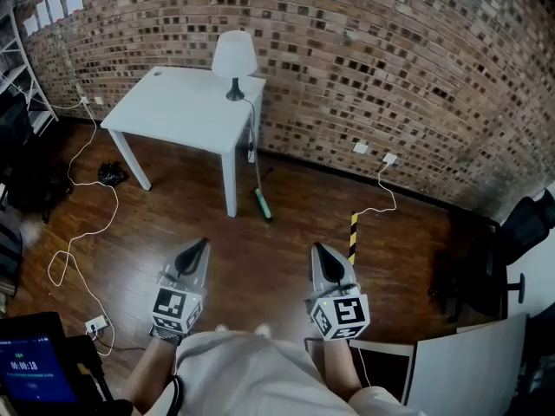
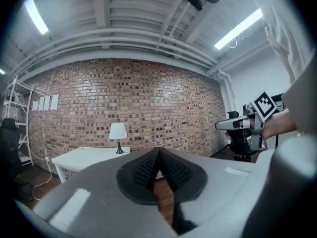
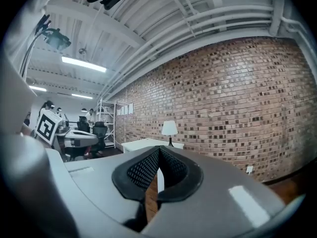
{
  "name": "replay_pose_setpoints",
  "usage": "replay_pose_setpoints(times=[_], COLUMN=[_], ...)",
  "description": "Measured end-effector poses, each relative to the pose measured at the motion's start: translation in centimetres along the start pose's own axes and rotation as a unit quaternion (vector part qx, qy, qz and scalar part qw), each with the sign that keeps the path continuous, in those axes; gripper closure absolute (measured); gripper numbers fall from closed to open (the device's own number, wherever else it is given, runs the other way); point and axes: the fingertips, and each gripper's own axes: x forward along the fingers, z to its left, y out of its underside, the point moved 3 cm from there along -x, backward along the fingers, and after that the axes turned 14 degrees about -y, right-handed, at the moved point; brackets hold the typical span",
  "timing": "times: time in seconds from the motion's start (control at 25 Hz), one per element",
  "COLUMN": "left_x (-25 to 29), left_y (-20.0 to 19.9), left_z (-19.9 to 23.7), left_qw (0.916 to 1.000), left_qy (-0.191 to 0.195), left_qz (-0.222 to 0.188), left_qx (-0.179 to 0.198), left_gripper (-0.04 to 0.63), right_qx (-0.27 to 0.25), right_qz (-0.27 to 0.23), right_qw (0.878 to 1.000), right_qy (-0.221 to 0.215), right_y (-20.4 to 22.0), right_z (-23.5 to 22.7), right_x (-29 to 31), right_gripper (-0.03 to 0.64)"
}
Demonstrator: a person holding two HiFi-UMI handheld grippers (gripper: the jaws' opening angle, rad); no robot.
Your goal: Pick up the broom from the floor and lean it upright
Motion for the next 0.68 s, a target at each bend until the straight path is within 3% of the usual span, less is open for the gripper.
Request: replay_pose_setpoints(times=[0.68], left_x=[0.7], left_y=[0.2], left_z=[0.9], left_qw=[1.0000], left_qy=[0.001], left_qz=[0.002], left_qx=[0.004], left_gripper=[0.597], right_qx=[-0.004], right_qz=[0.005], right_qw=[1.000], right_qy=[-0.001], right_y=[0.2], right_z=[1.2], right_x=[1.2], right_gripper=[0.605])
